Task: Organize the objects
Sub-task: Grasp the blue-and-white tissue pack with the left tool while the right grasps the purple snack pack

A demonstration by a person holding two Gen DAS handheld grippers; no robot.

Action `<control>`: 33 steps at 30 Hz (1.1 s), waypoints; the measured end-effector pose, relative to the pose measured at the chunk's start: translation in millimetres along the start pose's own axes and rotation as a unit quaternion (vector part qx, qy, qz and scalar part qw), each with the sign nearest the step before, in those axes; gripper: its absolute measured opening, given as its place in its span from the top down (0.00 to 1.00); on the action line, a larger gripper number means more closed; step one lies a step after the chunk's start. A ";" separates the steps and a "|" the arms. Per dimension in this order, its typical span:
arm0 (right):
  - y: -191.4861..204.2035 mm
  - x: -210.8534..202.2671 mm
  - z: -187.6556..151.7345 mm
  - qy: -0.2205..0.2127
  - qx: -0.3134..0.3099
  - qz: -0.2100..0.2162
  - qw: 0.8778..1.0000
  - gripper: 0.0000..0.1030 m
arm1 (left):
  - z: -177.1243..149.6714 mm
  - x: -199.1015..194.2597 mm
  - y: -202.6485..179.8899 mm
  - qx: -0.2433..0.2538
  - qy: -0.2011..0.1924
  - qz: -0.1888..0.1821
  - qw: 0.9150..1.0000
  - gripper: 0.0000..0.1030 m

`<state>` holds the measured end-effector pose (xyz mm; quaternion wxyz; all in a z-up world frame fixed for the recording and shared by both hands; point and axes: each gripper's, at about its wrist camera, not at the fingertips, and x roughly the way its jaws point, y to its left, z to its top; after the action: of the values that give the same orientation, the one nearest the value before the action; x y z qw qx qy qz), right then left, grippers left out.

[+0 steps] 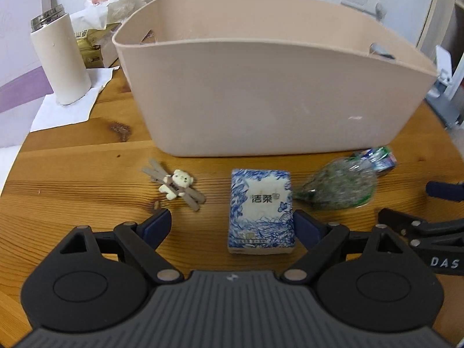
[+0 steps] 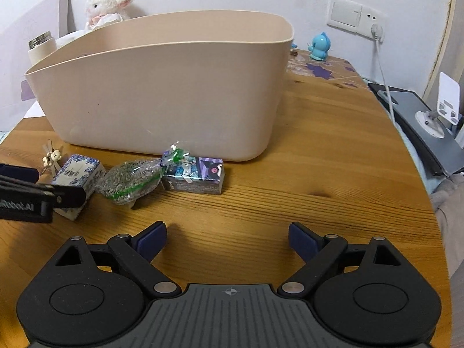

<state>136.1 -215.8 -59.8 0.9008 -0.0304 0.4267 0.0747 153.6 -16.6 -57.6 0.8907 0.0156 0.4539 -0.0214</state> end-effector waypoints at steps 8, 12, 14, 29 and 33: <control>10.4 16.8 10.8 -0.024 -0.007 0.000 1.000 0.08 | 2.0 8.9 1.7 0.004 -0.011 -0.001 1.000 0.11; 13.8 23.4 14.8 -0.038 -0.005 -0.003 0.999 0.08 | 3.5 11.8 2.8 0.007 -0.020 -0.004 1.000 0.11; 14.5 26.3 15.8 -0.045 -0.006 -0.003 0.999 0.10 | 4.0 12.4 3.2 0.008 -0.023 -0.005 1.000 0.12; 24.6 14.3 8.5 -0.047 -0.014 0.005 0.999 0.55 | -2.3 -1.2 4.2 0.015 -0.036 -0.017 0.999 0.54; 22.0 4.7 3.9 -0.045 -0.007 0.008 0.999 0.55 | -7.3 -6.8 6.3 0.018 -0.037 -0.021 0.999 0.54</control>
<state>138.4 -193.1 -60.8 0.9184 -0.0305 0.3849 0.0859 144.0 -9.8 -56.3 0.9059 0.0211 0.4202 -0.0487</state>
